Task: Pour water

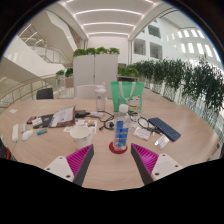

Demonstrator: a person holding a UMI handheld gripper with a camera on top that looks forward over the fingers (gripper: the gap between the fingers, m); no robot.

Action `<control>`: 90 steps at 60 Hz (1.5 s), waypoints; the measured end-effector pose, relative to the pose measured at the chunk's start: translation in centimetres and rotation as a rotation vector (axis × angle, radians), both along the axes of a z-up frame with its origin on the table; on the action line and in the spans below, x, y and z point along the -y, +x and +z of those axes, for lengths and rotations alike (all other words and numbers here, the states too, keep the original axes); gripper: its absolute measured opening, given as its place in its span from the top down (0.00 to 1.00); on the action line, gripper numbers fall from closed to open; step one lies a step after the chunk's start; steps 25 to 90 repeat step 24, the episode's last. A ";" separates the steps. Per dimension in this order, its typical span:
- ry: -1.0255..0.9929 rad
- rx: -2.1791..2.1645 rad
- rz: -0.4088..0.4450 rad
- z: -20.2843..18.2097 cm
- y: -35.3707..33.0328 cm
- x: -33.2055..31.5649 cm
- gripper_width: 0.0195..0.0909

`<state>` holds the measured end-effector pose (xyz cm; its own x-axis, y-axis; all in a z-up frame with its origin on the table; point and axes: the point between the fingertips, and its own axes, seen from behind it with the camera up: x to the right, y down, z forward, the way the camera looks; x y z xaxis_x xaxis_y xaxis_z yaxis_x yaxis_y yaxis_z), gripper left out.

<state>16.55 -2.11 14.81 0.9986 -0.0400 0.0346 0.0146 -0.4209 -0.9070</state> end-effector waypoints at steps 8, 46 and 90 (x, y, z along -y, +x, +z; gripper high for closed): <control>-0.016 -0.007 -0.020 2.7 -4.0 6.7 0.13; -0.028 -0.007 0.022 7.3 -10.5 15.5 0.10; -0.028 -0.007 0.022 7.3 -10.5 15.5 0.10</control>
